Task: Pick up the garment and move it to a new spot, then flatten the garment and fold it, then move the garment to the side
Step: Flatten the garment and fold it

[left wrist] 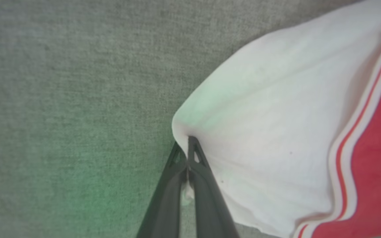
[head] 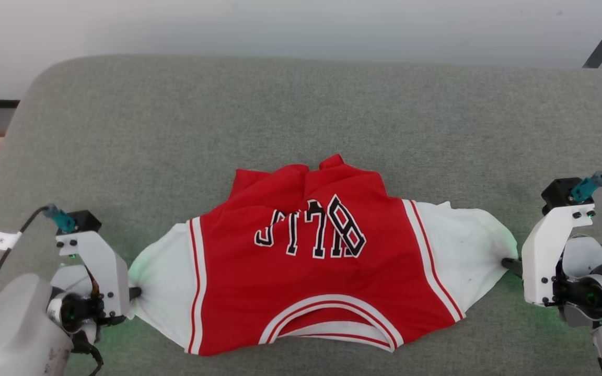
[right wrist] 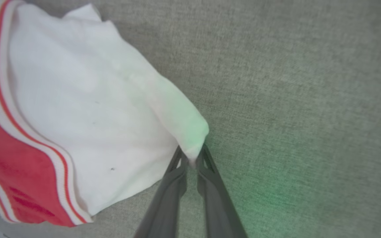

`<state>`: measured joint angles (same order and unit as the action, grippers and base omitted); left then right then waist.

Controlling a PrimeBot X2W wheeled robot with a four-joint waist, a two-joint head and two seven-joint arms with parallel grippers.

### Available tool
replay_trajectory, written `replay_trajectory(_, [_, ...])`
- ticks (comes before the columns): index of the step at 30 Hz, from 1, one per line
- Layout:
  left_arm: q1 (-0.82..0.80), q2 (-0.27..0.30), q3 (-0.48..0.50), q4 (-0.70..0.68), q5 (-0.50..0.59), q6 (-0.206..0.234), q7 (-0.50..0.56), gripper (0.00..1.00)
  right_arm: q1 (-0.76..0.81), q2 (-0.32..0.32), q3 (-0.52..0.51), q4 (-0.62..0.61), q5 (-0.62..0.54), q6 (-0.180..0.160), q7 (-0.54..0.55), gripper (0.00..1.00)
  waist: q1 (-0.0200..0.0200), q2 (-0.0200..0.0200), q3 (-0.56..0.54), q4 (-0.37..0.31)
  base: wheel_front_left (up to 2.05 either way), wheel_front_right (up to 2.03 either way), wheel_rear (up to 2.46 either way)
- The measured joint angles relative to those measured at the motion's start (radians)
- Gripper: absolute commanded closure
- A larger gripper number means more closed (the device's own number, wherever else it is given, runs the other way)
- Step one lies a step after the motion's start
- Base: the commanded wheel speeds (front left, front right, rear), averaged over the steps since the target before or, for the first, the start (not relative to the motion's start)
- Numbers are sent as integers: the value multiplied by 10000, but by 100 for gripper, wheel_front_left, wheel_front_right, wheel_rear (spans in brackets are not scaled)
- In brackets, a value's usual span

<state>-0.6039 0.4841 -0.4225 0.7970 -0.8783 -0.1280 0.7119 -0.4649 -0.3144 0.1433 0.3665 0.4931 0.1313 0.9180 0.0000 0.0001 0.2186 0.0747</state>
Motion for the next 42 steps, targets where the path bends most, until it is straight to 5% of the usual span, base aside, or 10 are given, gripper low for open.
replay_trajectory(22, [-2175,150,-953,-886,-134,-25,767,100,-2197,-130,-150,290,1264,0,-23,100,0,0,-1923,-340,0,0,0])
replay_trajectory(30, [-4216,197,-1018,-936,466,-25,77,100,-3913,-58,15,593,819,0,-1745,100,0,0,-2417,-574,0,0,0])
replay_trajectory(42, [-6854,-194,-1453,-71,1248,-27,-1808,100,-6845,48,1348,2266,159,0,-5776,100,0,0,-2458,-810,0,0,0])
